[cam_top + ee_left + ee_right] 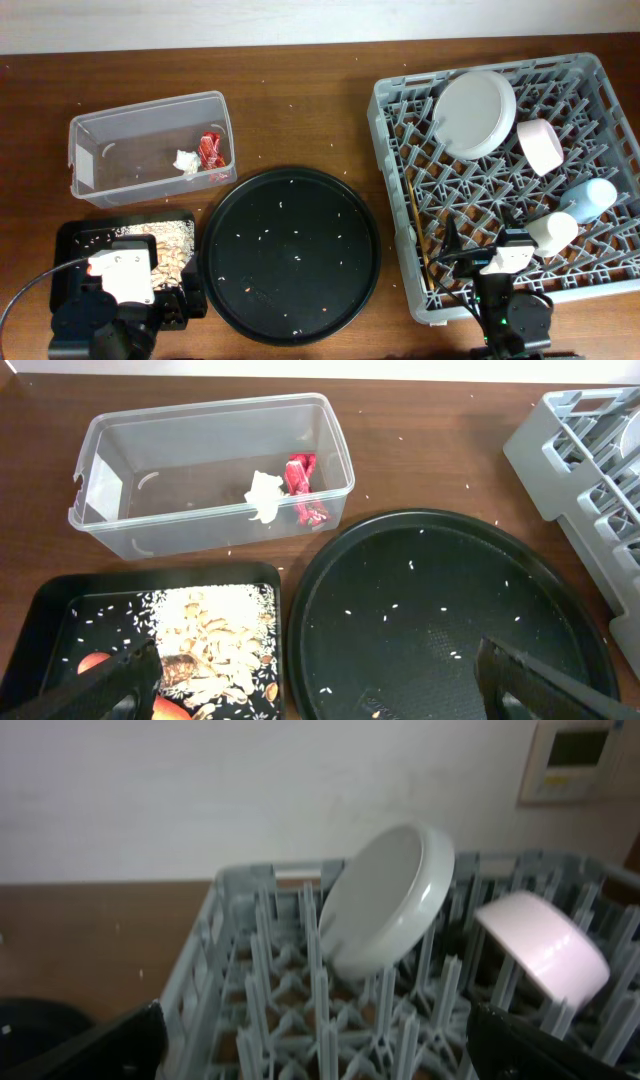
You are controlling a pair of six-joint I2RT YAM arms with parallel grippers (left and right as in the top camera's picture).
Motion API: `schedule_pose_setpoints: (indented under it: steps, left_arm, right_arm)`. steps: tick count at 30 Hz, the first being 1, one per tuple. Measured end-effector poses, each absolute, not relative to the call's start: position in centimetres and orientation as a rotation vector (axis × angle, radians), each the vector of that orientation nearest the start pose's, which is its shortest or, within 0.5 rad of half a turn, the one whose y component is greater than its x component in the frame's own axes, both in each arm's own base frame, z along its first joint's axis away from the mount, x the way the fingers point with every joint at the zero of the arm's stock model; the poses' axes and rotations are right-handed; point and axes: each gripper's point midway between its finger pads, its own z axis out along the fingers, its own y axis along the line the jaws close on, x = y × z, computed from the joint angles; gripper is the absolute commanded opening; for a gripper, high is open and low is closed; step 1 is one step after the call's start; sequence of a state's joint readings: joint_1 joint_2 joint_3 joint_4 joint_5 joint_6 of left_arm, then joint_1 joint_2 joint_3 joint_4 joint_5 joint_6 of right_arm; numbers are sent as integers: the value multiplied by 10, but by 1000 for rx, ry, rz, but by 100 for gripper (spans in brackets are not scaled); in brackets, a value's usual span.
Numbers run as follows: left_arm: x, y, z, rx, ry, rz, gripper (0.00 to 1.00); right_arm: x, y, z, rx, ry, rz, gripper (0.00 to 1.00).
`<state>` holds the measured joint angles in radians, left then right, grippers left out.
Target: Sort waste into correct bins and load items into the dishwasher rack
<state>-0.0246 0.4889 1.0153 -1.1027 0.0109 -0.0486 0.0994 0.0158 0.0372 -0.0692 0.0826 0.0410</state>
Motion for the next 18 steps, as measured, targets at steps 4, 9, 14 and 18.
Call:
schedule_pose_setpoints:
  steps: [4,9,14,18]
  left_arm:
    - [175,-6,278,-20,2148,-55,99]
    - [175,-6,278,-19,2147,-54,99]
    - [175,-6,278,-19,2147,-54,99]
    - [175,-6,278,-19,2147,-55,99]
  right_arm:
    - [246,10,160,15,1644,39,98]
    - [246,10,160,15,1644,39,98]
    - [246,10,159,4,1648,56,98]
    - [246,14,159,-12,1649,73,98]
